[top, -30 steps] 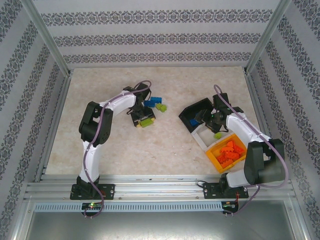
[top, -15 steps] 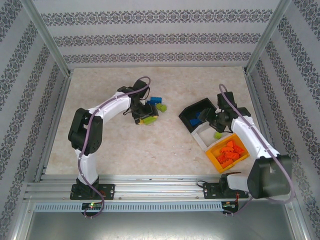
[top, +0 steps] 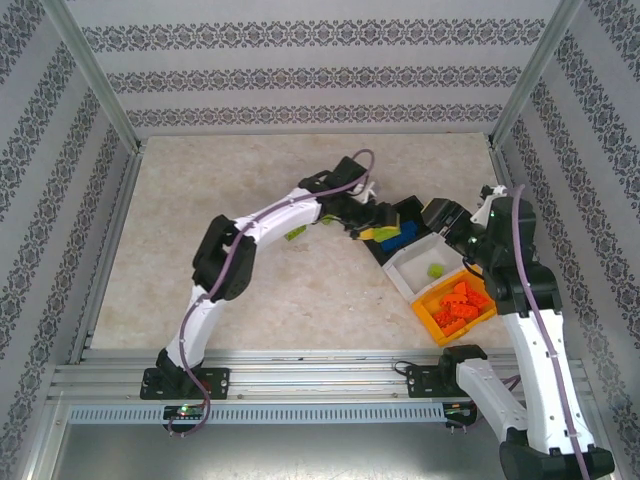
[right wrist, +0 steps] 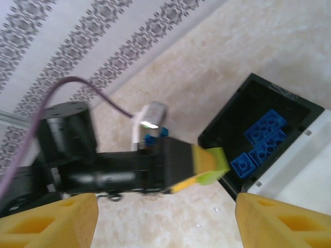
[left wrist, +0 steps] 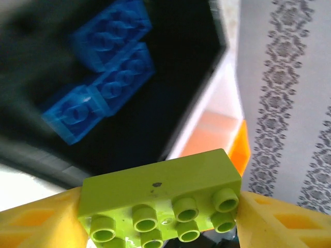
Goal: Sort the legos into containers by color
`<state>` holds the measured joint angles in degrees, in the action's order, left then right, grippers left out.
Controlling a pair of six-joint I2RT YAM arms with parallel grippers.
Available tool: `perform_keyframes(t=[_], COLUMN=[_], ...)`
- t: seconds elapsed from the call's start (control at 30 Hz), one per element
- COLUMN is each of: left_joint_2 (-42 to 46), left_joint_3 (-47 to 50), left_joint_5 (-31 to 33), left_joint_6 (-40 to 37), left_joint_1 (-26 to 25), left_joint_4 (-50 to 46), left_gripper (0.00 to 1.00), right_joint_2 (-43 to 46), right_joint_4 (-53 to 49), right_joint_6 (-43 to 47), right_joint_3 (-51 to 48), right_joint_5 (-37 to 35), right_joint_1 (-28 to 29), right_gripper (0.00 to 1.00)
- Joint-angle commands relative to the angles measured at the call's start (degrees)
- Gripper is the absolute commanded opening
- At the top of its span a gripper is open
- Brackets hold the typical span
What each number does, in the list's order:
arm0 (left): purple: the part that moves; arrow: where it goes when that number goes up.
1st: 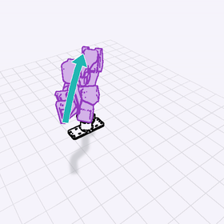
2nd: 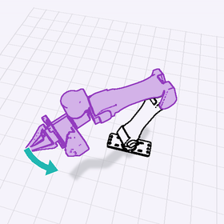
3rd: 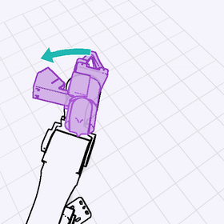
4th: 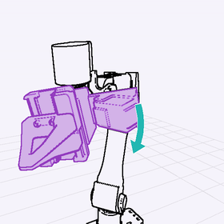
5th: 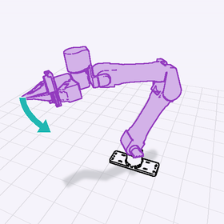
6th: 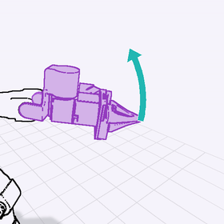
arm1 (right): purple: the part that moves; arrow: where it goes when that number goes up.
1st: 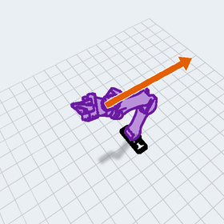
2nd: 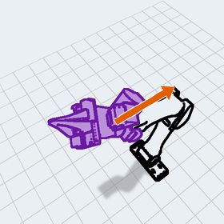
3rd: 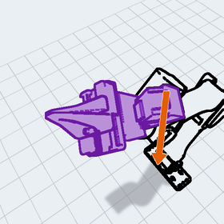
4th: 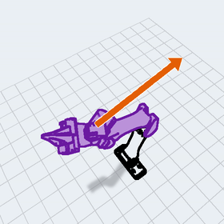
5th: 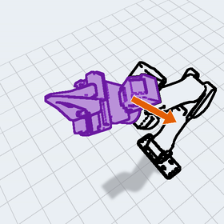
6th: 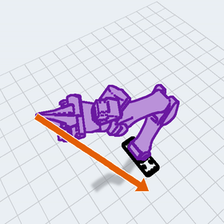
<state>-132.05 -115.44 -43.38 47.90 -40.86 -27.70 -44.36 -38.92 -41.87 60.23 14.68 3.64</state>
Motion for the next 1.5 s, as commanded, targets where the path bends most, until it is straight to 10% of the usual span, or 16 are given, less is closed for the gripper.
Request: perform_keyframes(t=[0.0,0.13,0.23,0.57,0.87,1.17,1.47], left_joint_2=[-4.79,-9.98,-13.47,-10.79,11.67,31.49,48.7], left_joint_3=[-7.99,-15.63,-21.99,-22.82,13.01,36.21,52.23], left_joint_5=[-4.17,-4.96,-4.67,0.02,10.57,14.31,14.3], left_joint_6=[2.49,4.37,3.99,-1.77,-0.04,-1.27,-4.13], left_joint_1=[-3.52,-5.9,-6.68,-6.38,3.04,13.95,27.62], left_joint_4=[1.45,0.4,-4.16,-13.15,-5.94,-4.21,-8.84], left_gripper=[0.7,0.71,0.91,0.95,0.96,0.97,1.0], right_joint_2=[1.92,3.2,3.77,5.76,-2.42,-31.56,-76.95], right_joint_4=[-4.26,-4.45,-5.46,-5.75,1.56,-4.99,-30.08], right_joint_6=[1.1,0.65,0.78,-0.38,-5.04,3.26,29.25], right_joint_3=[2.01,2.14,1.93,-1.72,-3.26,10.79,52.36], right_joint_5=[-0.69,-0.46,0.07,0.16,0.78,-2.08,-10.26], right_joint_1=[0.51,0.36,0.4,0.23,3.65,13.62,23.39], right_gripper=[0.72,0.72,0.72,0.72,0.7,0.69,0.71])
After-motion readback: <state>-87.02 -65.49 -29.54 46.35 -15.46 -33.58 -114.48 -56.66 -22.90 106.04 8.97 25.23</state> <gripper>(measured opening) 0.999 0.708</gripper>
